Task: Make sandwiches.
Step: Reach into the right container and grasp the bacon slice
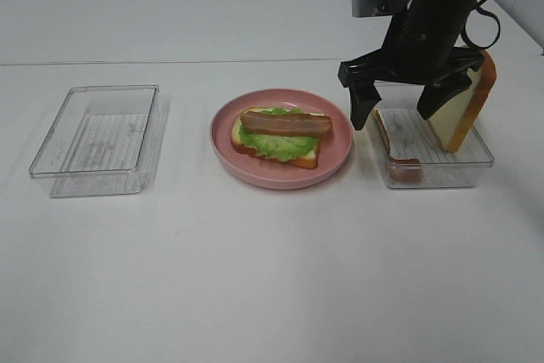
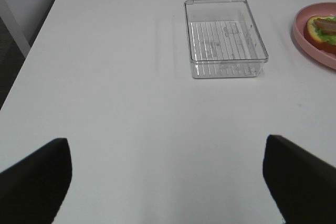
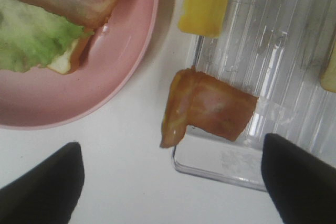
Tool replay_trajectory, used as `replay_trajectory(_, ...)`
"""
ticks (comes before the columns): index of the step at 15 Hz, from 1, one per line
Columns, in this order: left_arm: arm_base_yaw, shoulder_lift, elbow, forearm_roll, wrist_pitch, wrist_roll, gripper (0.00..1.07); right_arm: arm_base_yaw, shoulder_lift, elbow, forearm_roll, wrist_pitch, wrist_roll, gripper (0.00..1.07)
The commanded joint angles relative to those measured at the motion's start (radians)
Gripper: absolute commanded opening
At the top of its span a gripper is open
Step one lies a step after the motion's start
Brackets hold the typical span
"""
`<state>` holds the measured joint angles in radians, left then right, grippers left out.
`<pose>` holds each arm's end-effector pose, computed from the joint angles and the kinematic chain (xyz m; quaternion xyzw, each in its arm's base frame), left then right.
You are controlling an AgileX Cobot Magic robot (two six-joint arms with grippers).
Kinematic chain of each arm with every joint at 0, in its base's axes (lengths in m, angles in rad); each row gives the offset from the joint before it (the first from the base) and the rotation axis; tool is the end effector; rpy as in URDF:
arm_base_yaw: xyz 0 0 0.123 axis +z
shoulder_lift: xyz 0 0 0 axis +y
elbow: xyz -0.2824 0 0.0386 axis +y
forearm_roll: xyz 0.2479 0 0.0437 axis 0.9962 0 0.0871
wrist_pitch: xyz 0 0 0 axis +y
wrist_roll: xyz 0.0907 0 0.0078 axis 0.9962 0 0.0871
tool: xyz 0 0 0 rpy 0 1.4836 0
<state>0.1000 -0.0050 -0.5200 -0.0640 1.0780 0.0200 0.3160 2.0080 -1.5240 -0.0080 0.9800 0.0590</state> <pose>-0.0082 -0.0060 0.2814 -0.0321 0.8502 -0.0004 0.5255 0.3915 0.1274 0.1965 -0.1294 0.9868 0.0146 0.0958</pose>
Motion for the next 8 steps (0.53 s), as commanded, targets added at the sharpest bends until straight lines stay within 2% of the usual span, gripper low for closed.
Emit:
replay_trajectory(1,0.005,-0.014,0.002,-0.003,-0.003,0.002,0.91,-0.001,0.053,-0.027,-0.012,0.003,-0.006,0.83)
replay_trajectory(3,0.005,-0.014,0.002,-0.003,-0.003,0.002,0.91,-0.002,0.096,-0.028,-0.019,-0.015,0.000,0.67)
replay_trajectory(4,0.005,-0.014,0.002,-0.003,-0.003,0.002,0.91,-0.002,0.100,-0.029,-0.019,-0.020,0.001,0.63)
replay_trajectory(5,0.005,-0.014,0.002,-0.003,-0.003,0.002,0.91,-0.002,0.107,-0.029,-0.024,-0.033,0.011,0.53)
replay_trajectory(7,0.005,-0.014,0.002,-0.003,-0.003,0.002,0.91,-0.002,0.108,-0.030,-0.079,-0.047,0.053,0.17)
replay_trajectory(8,0.005,-0.014,0.002,-0.003,-0.003,0.002,0.91,-0.003,0.108,-0.030,-0.087,-0.047,0.053,0.03)
